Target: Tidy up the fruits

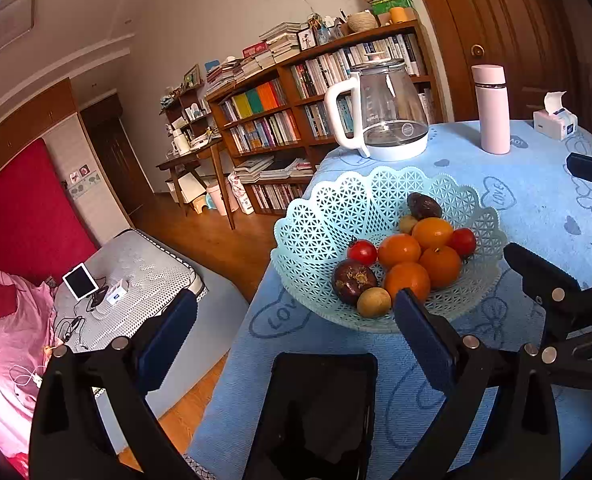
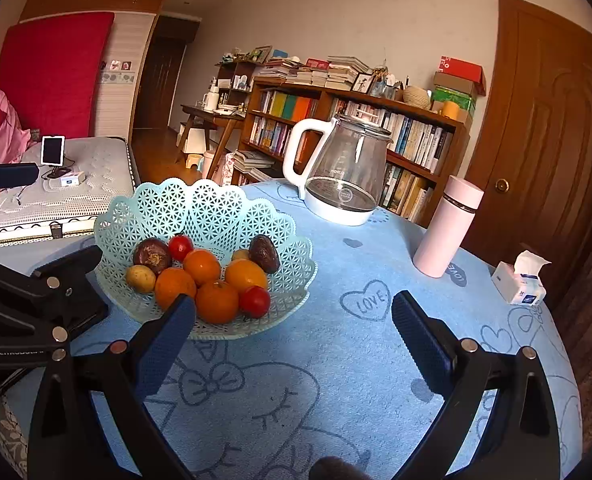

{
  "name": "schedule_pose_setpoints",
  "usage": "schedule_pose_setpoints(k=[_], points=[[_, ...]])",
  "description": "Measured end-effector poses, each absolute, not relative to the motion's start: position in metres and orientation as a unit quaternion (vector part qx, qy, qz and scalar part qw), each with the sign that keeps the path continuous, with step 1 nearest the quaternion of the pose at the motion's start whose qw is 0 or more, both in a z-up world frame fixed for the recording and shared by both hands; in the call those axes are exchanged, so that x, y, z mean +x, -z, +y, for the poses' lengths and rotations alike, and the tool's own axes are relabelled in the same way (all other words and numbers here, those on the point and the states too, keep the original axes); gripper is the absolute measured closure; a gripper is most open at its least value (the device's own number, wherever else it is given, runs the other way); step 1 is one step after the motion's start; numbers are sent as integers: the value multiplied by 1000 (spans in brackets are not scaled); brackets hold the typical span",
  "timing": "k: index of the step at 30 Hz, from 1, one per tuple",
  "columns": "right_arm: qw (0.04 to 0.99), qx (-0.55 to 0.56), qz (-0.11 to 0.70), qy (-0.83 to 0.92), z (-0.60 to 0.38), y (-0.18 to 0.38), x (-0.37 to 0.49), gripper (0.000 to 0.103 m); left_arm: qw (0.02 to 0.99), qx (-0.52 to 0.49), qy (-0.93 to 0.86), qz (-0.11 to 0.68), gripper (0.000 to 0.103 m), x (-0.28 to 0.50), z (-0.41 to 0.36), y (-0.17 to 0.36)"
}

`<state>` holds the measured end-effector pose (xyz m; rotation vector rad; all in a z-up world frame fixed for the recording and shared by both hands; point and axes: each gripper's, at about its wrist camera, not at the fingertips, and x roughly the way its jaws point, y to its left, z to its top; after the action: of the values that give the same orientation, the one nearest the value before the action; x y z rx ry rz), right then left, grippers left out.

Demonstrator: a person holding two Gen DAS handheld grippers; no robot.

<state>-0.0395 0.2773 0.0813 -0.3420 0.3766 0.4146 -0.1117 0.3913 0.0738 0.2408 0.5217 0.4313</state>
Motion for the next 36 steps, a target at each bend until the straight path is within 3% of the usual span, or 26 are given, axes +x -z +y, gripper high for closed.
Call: schedule_pose_setpoints(k=[36], points=[[944, -164, 192, -213, 276, -79, -37, 5, 936, 121, -212, 255, 3, -111, 393, -73]])
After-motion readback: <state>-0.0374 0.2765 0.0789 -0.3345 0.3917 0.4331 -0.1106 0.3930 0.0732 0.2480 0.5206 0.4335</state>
